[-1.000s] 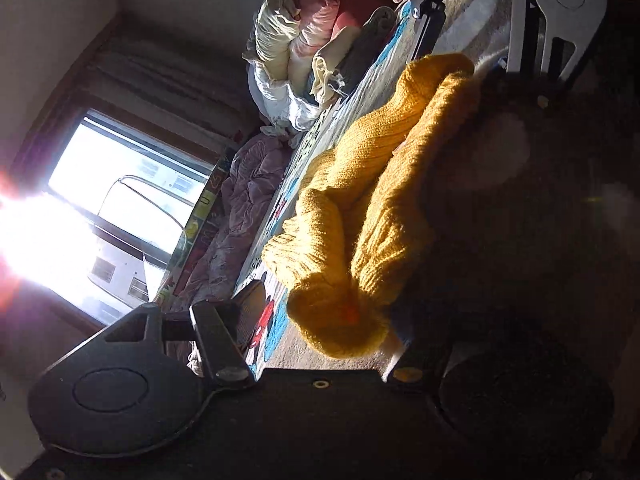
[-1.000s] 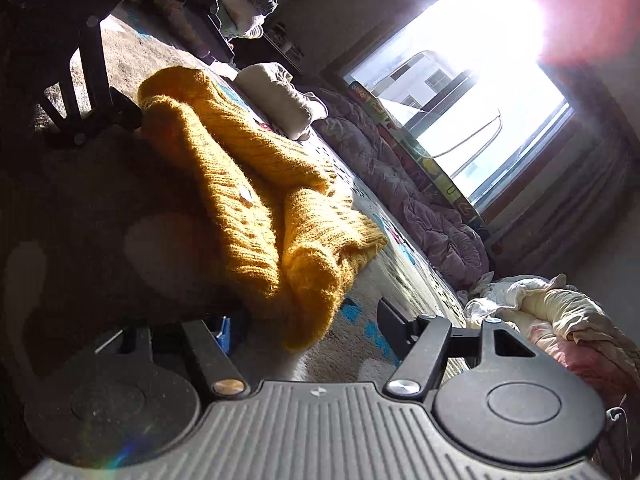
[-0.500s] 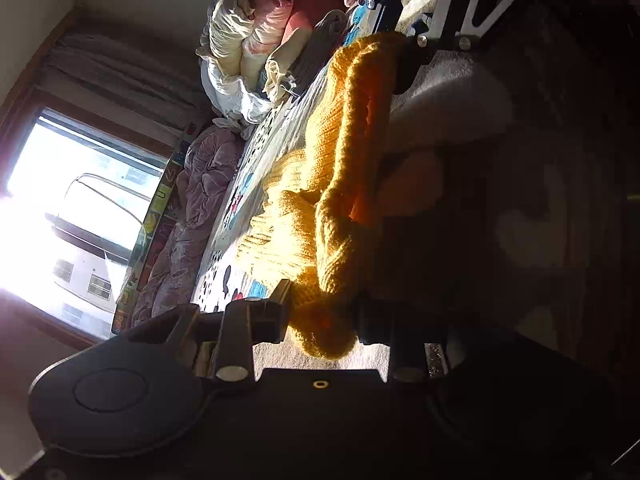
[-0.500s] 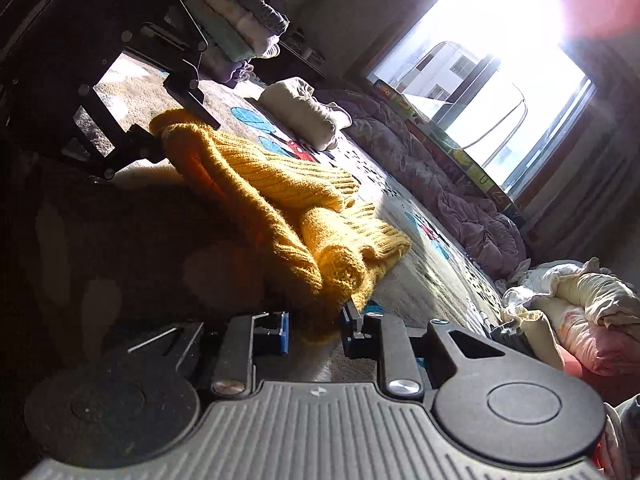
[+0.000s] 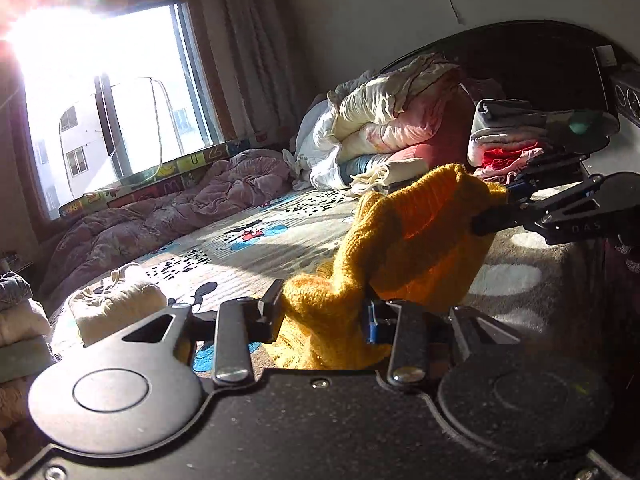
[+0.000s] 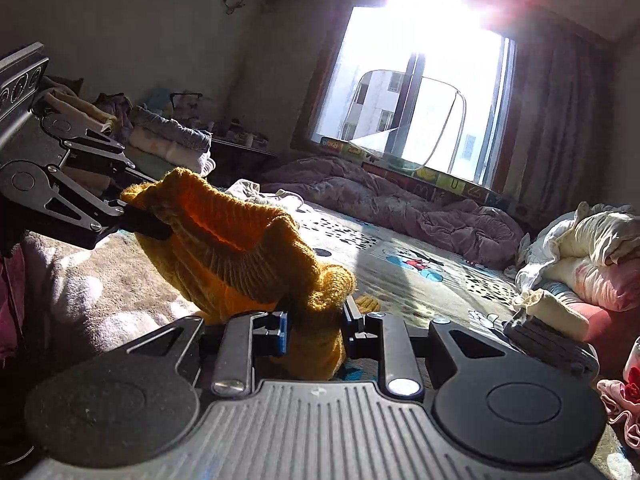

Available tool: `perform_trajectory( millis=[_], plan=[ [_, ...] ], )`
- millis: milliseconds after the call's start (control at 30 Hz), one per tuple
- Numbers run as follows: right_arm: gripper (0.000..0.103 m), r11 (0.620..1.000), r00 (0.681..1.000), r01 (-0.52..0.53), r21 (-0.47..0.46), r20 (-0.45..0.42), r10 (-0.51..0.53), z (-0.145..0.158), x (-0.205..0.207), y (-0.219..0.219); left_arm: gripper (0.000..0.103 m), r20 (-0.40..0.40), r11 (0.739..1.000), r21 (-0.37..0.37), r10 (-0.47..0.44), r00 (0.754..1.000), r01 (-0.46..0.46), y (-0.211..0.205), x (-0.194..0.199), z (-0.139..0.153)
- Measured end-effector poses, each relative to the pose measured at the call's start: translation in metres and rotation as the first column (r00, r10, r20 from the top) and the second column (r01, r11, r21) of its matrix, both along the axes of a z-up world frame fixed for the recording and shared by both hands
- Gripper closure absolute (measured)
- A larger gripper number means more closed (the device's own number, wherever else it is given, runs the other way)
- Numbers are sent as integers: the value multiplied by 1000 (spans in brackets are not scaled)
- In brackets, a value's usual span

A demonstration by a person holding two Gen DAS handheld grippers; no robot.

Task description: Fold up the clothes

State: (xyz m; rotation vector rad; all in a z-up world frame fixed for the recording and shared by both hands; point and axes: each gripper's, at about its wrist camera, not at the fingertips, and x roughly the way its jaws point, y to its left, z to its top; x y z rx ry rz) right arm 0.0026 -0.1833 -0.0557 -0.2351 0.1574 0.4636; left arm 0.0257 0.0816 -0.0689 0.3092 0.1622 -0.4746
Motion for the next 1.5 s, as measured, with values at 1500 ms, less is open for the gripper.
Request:
perform_trajectory(
  millis=[1500],
  plan=[
    [58,819,912,225,527,-411,14,-67,285,-37,47,-456,778,-554,13,890,-296,75,256,-26]
  ],
)
